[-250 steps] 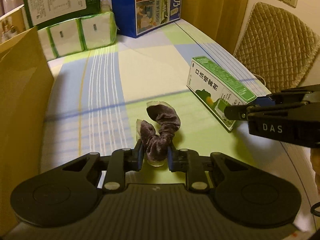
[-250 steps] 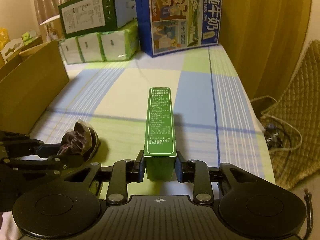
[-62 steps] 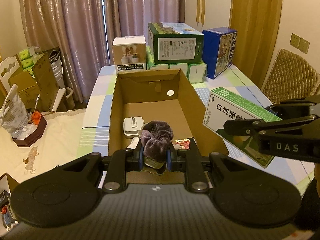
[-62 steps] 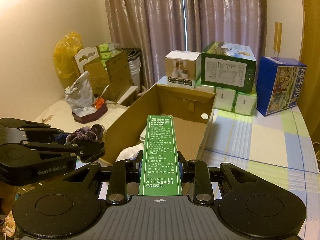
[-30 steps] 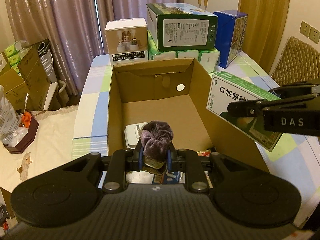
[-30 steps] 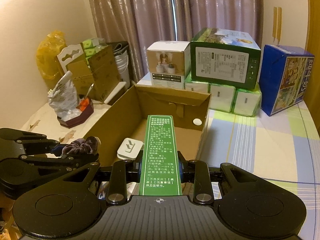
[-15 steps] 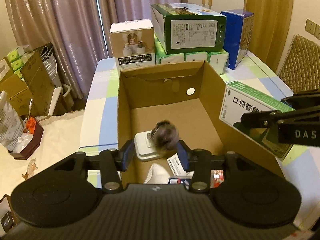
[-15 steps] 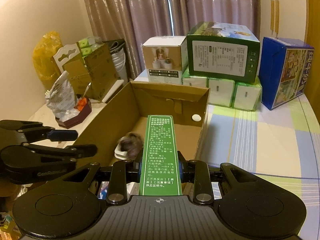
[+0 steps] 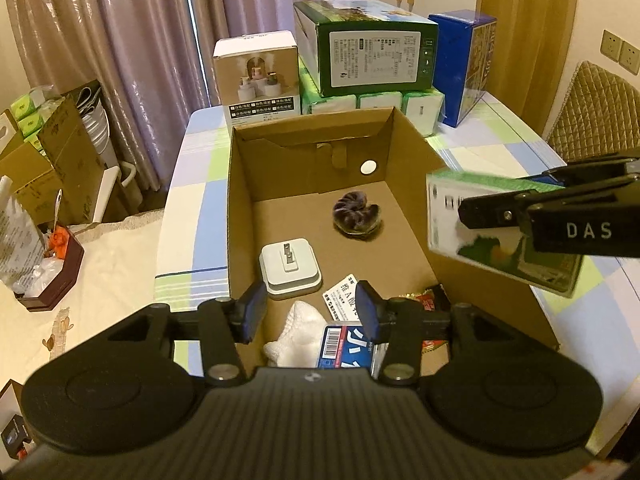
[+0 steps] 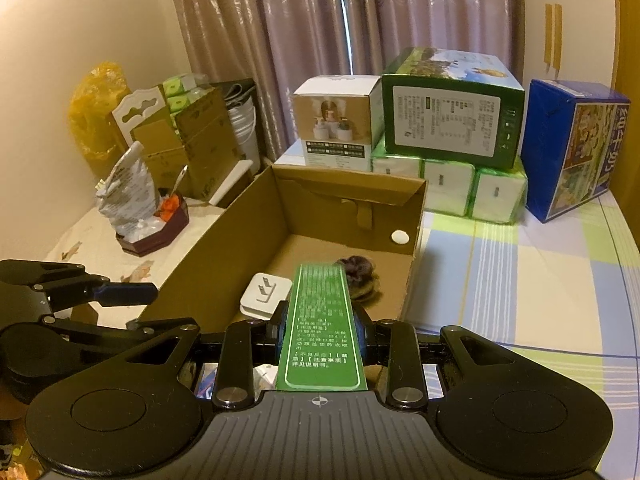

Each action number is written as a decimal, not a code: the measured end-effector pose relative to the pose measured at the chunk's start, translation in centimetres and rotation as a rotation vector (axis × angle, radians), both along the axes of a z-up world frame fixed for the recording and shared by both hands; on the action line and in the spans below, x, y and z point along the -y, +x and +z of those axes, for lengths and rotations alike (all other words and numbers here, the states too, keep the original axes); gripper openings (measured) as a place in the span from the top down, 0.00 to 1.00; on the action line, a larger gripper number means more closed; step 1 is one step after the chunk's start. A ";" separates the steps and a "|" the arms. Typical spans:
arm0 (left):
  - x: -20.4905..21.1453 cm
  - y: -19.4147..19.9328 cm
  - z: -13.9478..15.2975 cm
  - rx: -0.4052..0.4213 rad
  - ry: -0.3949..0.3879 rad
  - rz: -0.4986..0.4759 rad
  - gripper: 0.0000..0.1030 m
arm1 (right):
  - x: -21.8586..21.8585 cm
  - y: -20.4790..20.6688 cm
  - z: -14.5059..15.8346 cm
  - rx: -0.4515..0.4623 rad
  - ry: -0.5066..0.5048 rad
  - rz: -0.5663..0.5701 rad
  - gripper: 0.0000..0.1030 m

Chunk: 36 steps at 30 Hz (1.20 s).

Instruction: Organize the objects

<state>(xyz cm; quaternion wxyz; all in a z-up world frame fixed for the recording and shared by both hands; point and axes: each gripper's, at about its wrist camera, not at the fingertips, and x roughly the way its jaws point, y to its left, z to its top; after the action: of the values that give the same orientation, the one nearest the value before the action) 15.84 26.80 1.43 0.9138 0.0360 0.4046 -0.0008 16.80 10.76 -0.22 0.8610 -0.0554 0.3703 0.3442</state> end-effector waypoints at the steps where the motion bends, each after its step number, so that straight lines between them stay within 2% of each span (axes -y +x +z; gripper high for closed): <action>1: 0.0 0.0 0.1 0.001 0.000 0.000 0.58 | 0.0 0.0 0.0 0.000 0.000 0.000 0.73; 9: -0.2 -0.2 0.1 0.003 -0.003 0.005 0.56 | -0.9 0.2 -0.1 0.001 -0.009 0.008 0.73; 16: -0.8 -0.2 0.2 0.011 -0.003 0.017 0.49 | -1.9 1.3 -0.1 0.018 0.009 -0.001 0.71; 17: -0.9 -0.2 0.2 0.011 -0.004 0.019 0.49 | -1.8 1.7 -0.1 0.016 0.028 0.005 0.65; 18: -0.9 -0.3 0.2 0.012 -0.004 0.021 0.48 | -1.9 2.0 0.0 0.008 0.046 0.006 0.40; 19: -1.0 -0.4 0.2 0.014 -0.004 0.022 0.46 | -1.7 2.3 0.2 0.005 0.063 -0.002 0.27; 24: -0.9 -1.1 0.4 0.023 -0.013 0.034 0.39 | -0.4 1.9 1.1 0.021 0.078 -0.022 0.27; 26: -0.9 -1.5 0.6 0.029 -0.018 0.039 0.33 | 0.4 1.5 1.2 0.019 0.072 -0.030 0.26; 31: -0.6 -3.1 1.3 0.040 -0.035 0.055 0.26 | 2.6 -0.3 1.9 0.001 0.071 -0.053 0.18; 36: -0.1 -4.9 2.2 0.041 -0.043 0.074 0.24 | 4.2 -3.2 2.4 0.008 0.028 -0.056 0.09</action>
<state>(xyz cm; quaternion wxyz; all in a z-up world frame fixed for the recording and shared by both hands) 10.94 26.92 3.65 0.9219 0.0010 0.3865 0.0252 13.56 6.56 2.18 0.8725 -0.0344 0.3634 0.3247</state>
